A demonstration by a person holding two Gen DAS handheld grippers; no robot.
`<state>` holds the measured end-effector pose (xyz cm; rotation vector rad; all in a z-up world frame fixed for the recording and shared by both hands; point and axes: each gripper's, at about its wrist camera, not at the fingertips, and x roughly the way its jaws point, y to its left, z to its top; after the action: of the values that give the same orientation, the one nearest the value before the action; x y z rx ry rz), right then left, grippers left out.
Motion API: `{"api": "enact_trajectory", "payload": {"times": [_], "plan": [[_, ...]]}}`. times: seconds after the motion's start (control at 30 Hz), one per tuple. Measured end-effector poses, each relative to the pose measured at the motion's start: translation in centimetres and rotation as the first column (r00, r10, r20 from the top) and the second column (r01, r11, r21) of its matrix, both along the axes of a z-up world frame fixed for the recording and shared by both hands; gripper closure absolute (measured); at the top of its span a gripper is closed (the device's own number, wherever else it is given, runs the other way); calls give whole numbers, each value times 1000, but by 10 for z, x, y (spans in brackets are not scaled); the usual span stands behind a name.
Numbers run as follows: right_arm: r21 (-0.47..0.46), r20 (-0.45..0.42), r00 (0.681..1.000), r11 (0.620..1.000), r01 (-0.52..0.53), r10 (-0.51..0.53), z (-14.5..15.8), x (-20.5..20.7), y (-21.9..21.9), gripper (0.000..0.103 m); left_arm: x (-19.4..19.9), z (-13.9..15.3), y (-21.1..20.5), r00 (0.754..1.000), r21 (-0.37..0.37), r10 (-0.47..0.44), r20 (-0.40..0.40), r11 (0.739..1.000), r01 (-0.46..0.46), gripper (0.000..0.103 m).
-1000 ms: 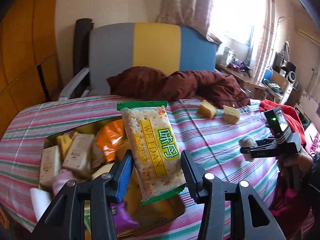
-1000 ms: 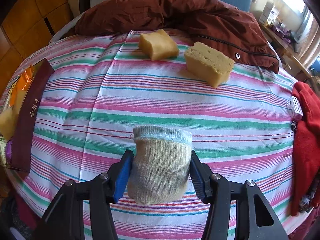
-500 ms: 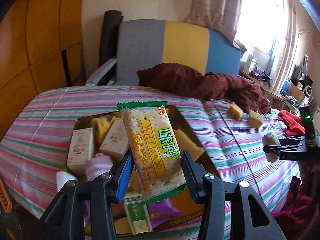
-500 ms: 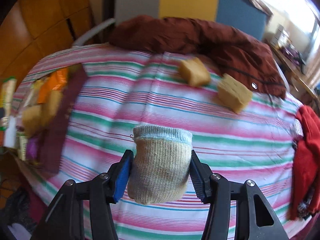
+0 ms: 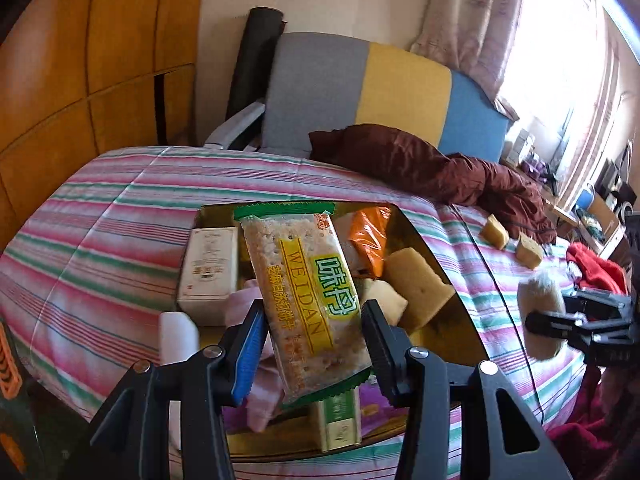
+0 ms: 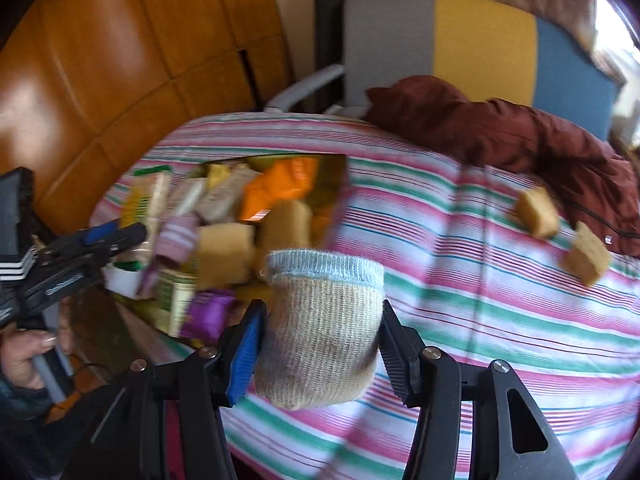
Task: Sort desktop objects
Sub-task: 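Carry the WEIDAN bag into the tray with left while right drops the white sock there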
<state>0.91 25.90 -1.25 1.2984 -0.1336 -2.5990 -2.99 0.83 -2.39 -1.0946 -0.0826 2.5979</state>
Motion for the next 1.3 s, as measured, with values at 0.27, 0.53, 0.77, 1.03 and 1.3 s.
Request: {"api": "enact_trajectory", "payload": {"times": [0.27,0.53,0.77,1.03,1.3], "plan": [[-72,-3,997,995,-74,74,-9,-5,-37,48,-5,-3,-38,998,29,57,20,998,-58,55],[-74,3,996,993,-93,93,-21,-14,-56,47,-15,-16,-9,998,58,-33,62,998,29,55],[-84,-15,998,994,-64,63,-23,-22,-55,42,-35,-30,18,992,36,-83,99,996,80,54],[-81,13,998,995,-58,59,-33,-22,-55,39,-33,-43,5,989,57,-42,139,998,34,47],[-97,21,998,994,-60,62,-37,-18,-57,39,-16,-39,-7,994,-3,27,107,1000,-27,48]]}}
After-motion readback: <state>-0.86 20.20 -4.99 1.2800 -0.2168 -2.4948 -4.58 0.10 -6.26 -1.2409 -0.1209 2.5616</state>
